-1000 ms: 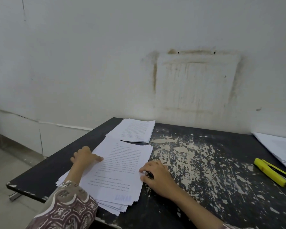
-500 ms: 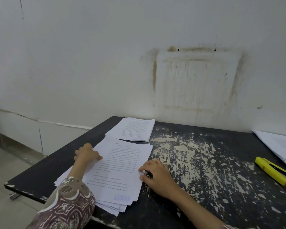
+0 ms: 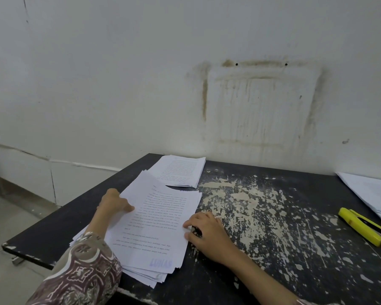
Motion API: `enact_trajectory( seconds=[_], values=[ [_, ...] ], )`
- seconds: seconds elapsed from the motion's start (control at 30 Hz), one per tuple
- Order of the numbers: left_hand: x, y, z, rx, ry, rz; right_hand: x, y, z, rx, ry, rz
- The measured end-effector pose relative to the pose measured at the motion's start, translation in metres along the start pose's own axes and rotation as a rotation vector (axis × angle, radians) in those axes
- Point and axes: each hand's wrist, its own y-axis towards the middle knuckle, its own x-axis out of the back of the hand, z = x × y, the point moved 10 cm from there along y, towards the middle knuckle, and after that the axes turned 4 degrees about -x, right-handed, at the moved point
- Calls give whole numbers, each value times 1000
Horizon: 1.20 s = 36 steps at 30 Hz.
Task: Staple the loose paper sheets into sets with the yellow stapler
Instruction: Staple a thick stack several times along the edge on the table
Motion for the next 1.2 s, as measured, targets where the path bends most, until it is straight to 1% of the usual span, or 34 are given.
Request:
enact_trajectory(
  seconds=[0.1, 0.2, 0.3, 0.4, 0.47, 0.57, 0.63, 0.67, 0.83, 0.9, 1.03, 1.13, 1.2],
  values=[
    [5, -1, -4, -52, -59, -10, 1, 1, -1, -2, 14, 0],
    [15, -10, -14, -149, -100, -35, 1, 2, -2, -13, 34, 28],
    [28, -31, -32, -232, -202, -41, 2, 4, -9, -67, 137, 23],
    [35, -56, -55, -316, -332, -19, 14, 6, -23, -203, 372, -84],
    [38, -66, -66, -352, -424, -10, 21, 3, -35, -318, 617, -137],
    [33, -77, -81, -360, -569, 16, 19, -2, -44, -460, 1005, -99],
    [26, -85, -94, -366, -676, 39, 21, -4, -48, -509, 1160, -71],
    [23, -89, -101, -371, -722, 35, 27, -6, -50, -517, 1193, -77],
    [3, -95, -121, -321, -890, -39, 76, -15, -70, -507, 1132, -271],
    [-8, -99, -132, -328, -936, -44, 100, -20, -78, -462, 1073, -355],
    [-29, -115, -160, -374, -1008, -102, 153, -36, -96, -344, 958, -539],
    [-46, -127, -186, -446, -997, -179, 190, -51, -115, -283, 871, -678],
    [-59, -136, -202, -486, -971, -235, 210, -61, -125, -253, 815, -738]
  ],
)
